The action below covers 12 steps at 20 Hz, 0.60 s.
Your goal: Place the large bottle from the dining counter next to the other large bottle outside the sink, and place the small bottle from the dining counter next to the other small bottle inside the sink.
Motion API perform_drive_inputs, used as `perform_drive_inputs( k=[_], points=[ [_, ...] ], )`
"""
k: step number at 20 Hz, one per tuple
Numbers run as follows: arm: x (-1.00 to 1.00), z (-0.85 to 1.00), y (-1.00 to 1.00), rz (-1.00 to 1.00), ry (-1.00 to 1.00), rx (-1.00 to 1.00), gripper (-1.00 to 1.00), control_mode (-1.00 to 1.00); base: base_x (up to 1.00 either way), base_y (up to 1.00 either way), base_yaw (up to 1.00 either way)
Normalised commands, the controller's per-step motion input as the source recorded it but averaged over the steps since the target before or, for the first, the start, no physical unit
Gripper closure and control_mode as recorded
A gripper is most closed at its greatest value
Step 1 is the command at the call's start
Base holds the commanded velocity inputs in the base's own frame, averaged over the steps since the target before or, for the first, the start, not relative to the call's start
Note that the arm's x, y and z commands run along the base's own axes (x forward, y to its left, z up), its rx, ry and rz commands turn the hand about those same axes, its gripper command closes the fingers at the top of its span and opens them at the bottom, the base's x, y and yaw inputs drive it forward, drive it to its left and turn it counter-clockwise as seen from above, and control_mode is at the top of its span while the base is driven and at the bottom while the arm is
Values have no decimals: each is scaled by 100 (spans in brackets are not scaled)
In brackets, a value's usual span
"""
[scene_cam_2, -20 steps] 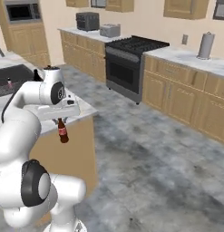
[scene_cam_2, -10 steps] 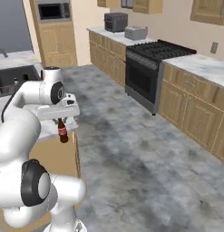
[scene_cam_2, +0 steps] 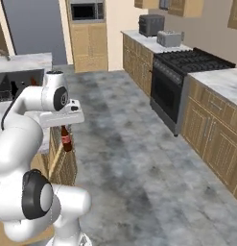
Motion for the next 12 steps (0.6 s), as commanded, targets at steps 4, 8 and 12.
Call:
perform_drive_inputs(
  k=[4, 8, 12],
  points=[
    [0, 0, 0, 0, 0, 0, 100, 100, 100, -98, 39],
    [0, 0, 0, 0, 0, 0, 100, 100, 100, -98, 42],
    [0, 0, 0, 0, 0, 0, 100, 100, 100, -86, 53]
  ],
)
